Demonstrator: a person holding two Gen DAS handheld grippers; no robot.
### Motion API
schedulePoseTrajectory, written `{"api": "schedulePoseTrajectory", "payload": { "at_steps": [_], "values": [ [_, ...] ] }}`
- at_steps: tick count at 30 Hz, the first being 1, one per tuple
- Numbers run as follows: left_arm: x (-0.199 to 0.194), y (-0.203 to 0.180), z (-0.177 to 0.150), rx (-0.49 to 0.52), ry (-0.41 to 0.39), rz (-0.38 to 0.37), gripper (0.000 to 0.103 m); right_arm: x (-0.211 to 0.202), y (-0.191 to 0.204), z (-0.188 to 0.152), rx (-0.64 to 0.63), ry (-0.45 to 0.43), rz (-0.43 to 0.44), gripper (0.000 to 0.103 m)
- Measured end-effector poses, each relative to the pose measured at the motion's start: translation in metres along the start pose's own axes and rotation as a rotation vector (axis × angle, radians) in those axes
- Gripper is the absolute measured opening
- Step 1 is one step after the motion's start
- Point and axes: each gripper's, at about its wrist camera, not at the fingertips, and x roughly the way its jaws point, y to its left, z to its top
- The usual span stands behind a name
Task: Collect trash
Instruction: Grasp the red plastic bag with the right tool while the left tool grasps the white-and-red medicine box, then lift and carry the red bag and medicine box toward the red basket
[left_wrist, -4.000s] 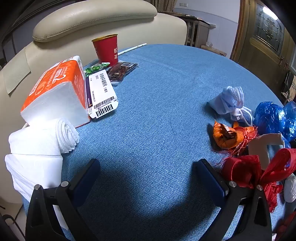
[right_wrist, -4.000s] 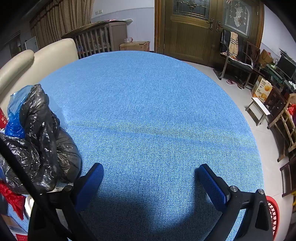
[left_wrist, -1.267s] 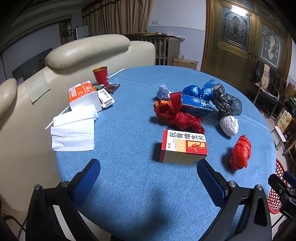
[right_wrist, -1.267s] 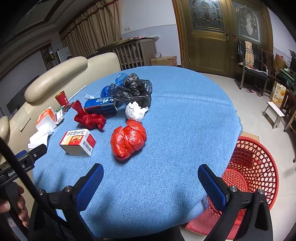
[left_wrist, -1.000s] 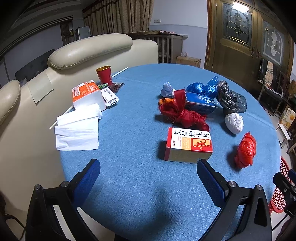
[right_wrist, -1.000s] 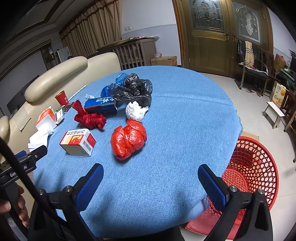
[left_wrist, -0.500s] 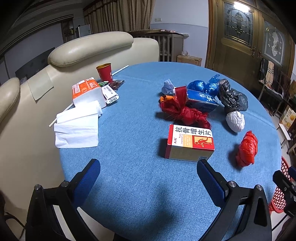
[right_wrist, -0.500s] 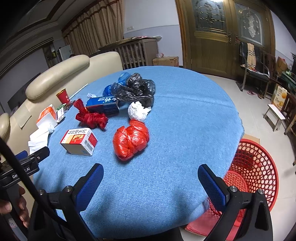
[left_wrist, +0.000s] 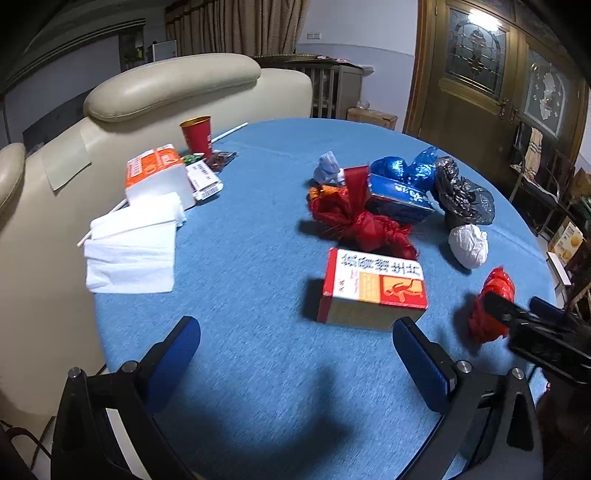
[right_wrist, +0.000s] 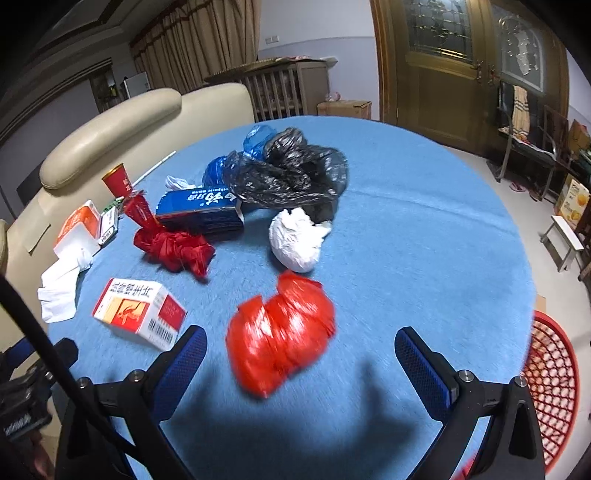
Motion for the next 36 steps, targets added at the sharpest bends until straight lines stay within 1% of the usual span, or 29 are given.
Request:
{"api": "schedulePoseTrajectory", "payload": {
  "at_steps": [2, 3, 4, 5, 10, 14, 22, 24, 25, 26, 33, 36],
  "values": [
    [0.003, -0.004, 0.003, 0.008, 0.001, -0.006, 0.103, 0.012, 0.004, 0.003, -0.011, 0.018, 0.007, 0.102],
    [0.006, -0.007, 0.006, 0.014, 0.002, -0.008, 0.103, 0.016, 0.005, 0.003, -0.012, 0.026, 0.015, 0.095],
    [0.009, -0.01, 0.008, 0.02, 0.004, -0.01, 0.103, 0.019, 0.004, 0.003, -0.01, 0.034, 0.039, 0.067],
    [0.01, -0.012, 0.01, 0.023, 0.005, -0.012, 0.103, 0.021, 0.002, 0.003, -0.004, 0.048, 0.066, 0.062],
    [0.024, -0.032, 0.019, 0.057, 0.009, -0.018, 0.103, 0.013, -0.015, 0.001, 0.031, 0.028, 0.083, 0.061],
    [0.041, -0.044, 0.023, 0.08, 0.036, -0.013, 0.103, 0.003, -0.03, -0.003, 0.063, 0.016, 0.091, 0.061],
    [0.064, -0.057, 0.02, 0.152, 0.087, 0.014, 0.103, -0.002, -0.042, -0.011, 0.096, 0.03, 0.116, 0.061],
    [0.064, -0.054, 0.018, 0.141, 0.086, -0.019, 0.103, -0.001, -0.039, -0.013, 0.093, 0.028, 0.118, 0.061],
    [0.063, -0.053, 0.017, 0.134, 0.078, -0.034, 0.089, -0.002, -0.039, -0.013, 0.092, 0.027, 0.119, 0.061],
    [0.061, -0.052, 0.016, 0.137, 0.081, -0.045, 0.082, -0.003, -0.04, -0.014, 0.09, 0.027, 0.119, 0.061],
    [0.042, -0.052, 0.013, 0.139, 0.055, -0.022, 0.082, -0.013, -0.037, -0.019, 0.082, 0.022, 0.106, 0.062],
    [0.033, -0.051, 0.012, 0.133, 0.056, -0.01, 0.082, -0.017, -0.032, -0.022, 0.065, 0.024, 0.092, 0.061]
  ]
}}
